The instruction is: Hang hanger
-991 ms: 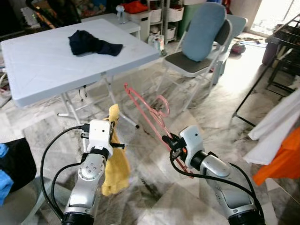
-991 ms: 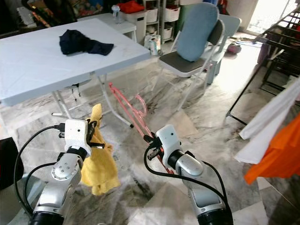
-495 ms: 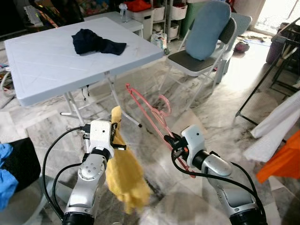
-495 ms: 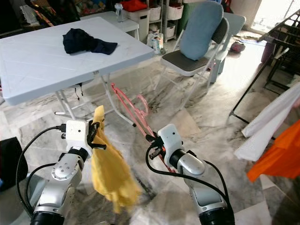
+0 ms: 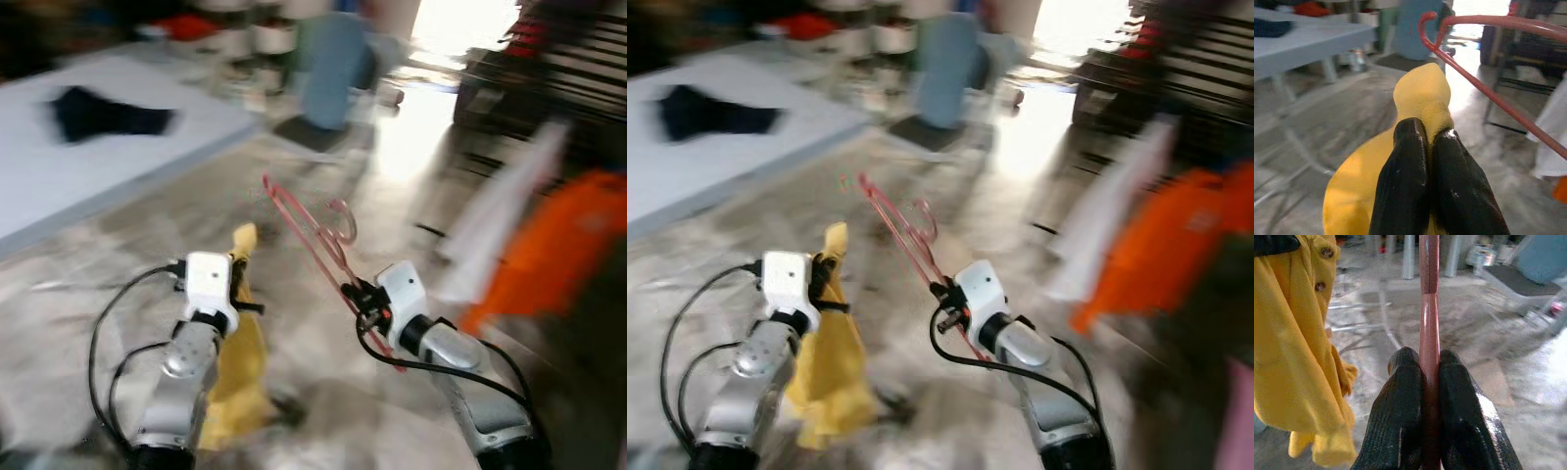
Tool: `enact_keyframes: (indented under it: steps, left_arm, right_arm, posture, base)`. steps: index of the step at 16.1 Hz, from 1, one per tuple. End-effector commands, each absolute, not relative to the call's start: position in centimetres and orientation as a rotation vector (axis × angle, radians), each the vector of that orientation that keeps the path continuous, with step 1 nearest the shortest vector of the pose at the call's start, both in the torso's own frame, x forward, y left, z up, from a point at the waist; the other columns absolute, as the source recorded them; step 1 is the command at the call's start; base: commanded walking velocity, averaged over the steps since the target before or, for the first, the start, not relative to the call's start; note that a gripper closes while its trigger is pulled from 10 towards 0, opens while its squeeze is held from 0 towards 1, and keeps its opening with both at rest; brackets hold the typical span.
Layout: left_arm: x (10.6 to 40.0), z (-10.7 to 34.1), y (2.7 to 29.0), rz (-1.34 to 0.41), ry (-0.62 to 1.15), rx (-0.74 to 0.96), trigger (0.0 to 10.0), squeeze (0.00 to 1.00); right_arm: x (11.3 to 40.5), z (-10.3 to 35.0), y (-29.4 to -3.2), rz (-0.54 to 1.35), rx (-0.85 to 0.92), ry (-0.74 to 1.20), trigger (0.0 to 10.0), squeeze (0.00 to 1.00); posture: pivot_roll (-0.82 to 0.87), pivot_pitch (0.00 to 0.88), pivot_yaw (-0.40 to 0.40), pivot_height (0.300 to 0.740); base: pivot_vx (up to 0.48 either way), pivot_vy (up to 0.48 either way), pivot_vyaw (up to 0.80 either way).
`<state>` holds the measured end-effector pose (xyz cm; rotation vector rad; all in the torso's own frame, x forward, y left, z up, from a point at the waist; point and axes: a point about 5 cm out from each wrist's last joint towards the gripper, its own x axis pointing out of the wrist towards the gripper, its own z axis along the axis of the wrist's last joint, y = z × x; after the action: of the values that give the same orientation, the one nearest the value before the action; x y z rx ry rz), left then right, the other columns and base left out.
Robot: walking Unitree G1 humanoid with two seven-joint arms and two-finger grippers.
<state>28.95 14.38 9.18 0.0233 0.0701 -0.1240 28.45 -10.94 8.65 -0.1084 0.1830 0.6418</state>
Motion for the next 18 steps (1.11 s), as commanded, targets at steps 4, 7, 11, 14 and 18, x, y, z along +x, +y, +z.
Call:
enact_keyframes:
  steps: [4,7,11,14,18]
  left_arm:
    - [29.41,10.2,14.3,-0.123,0.025,-0.001,10.0,0.0]
    - [29.49,9.89,14.28,-0.108,0.059,-0.039,10.0,0.0]
    - [29.51,9.71,14.22,-0.106,0.08,-0.063,10.0,0.0]
    - [29.48,9.58,13.95,-0.12,0.096,-0.075,10.0,0.0]
    - [29.43,9.65,13.72,-0.144,0.095,-0.077,10.0,0.0]
  right_arm:
    - [28.83,9.16,-11.23,0.629,-0.115,0.163,10.0,0.0]
    - [28.8,9.13,-11.27,0.625,-0.116,0.164,10.0,0.0]
    - [28.82,9.0,-11.27,0.624,-0.121,0.169,10.0,0.0]
    - [28.8,8.91,-11.28,0.623,-0.123,0.173,10.0,0.0]
    - [28.79,8.87,-11.27,0.62,-0.123,0.176,10.0,0.0]
  posture:
    - [-0.12,0.0,-0.001,0.74]
    - [-0.12,0.0,0.0,0.74]
    - [-0.12,0.0,0.0,0.74]
    - [-0.12,0.0,0.0,0.74]
    - [-0.12,0.0,0.001,0.74]
  base:
    - [0.427,0.0,-0.76]
    - [0.205,0.385,-0.35]
    - [0.0,0.472,0.0]
    - [0.0,0.48,0.0]
    - [0.0,0.48,0.0]
